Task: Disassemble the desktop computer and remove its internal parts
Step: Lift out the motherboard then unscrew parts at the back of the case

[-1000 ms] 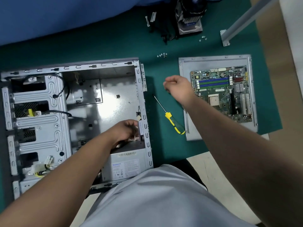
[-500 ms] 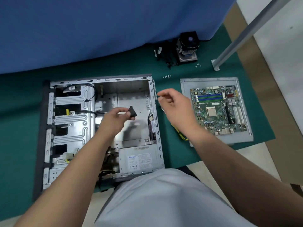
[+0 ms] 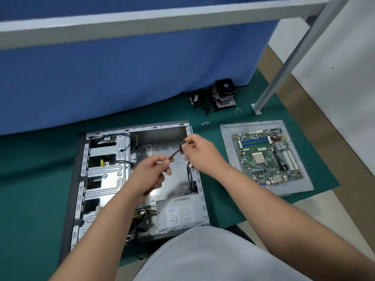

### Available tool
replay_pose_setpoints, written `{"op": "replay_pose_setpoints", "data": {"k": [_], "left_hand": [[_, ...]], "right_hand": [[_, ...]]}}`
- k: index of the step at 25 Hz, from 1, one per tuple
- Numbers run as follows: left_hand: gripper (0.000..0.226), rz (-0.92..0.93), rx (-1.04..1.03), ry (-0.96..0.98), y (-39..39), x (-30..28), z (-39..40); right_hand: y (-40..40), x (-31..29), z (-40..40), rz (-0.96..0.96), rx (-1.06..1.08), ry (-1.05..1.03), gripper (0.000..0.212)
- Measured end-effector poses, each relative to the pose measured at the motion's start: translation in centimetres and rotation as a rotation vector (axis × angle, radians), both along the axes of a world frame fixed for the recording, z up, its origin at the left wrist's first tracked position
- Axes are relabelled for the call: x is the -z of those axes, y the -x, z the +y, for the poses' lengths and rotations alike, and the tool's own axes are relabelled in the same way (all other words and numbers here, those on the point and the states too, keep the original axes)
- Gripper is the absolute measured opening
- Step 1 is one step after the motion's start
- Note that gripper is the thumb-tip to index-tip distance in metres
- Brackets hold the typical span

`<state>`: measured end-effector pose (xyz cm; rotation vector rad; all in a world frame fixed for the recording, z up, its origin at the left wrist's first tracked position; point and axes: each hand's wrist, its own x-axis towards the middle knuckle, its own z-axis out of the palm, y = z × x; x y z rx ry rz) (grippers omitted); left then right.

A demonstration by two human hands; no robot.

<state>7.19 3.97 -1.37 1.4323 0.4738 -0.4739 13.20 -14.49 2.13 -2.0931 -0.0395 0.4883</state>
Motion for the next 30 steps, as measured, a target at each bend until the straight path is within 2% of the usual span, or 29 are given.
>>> {"op": "replay_pose_setpoints", "data": {"k": [6, 10, 12, 16, 18, 19, 21, 23, 26, 30], "left_hand": [[0.031, -0.014, 0.234, -0.225, -1.5, -1.2, -2.1], [0.03, -0.055, 0.344, -0.036, -1.8, -2.0, -1.6], [0.03, -0.046, 0.36, -0.014, -1.8, -2.0, -1.3], [0.014, -0.064, 0.379, -0.244, -1.8, -1.5, 0.2], [0.009, -0.064, 0.219, -0.213, -1.8, -1.3, 1.6], [0.012, -0.046, 0.08, -0.087, -1.9, -1.1, 2.2], [0.017, -0.026, -0.168, 0.245, -1.9, -0.6, 2.4], [0.028, -0.057, -0.284, 0.405, -2.1, 0.0, 1.2], [0.039, -0.082, -0.371, 0.484, -2.7, 0.2, -1.9], [0.03, -0.105, -0.515, 0.47, -3.5, -0.5, -4.4]], "right_hand": [[-0.7, 0.2, -1.4, -0.063, -0.253, 0.157, 0.012], [-2.9, -1.0, -2.9, 0.01, -0.406, 0.107, 0.005], [-3.4, -1.2, -3.2, 0.046, -0.449, 0.129, 0.006], [-3.8, -1.1, -3.7, -0.014, -0.486, 0.266, 0.01], [-3.9, -1.2, -4.5, 0.019, -0.526, 0.309, 0.013], [-3.9, -1.1, -4.7, 0.045, -0.52, 0.294, 0.013], [-3.4, -0.6, -4.6, 0.094, -0.383, 0.173, 0.016], [-2.7, 0.1, -3.7, 0.132, -0.168, 0.047, 0.021], [-1.1, 1.3, -2.0, 0.113, -0.05, 0.083, 0.029], [1.1, 1.9, -1.2, 0.078, -0.068, 0.099, 0.032]]}}
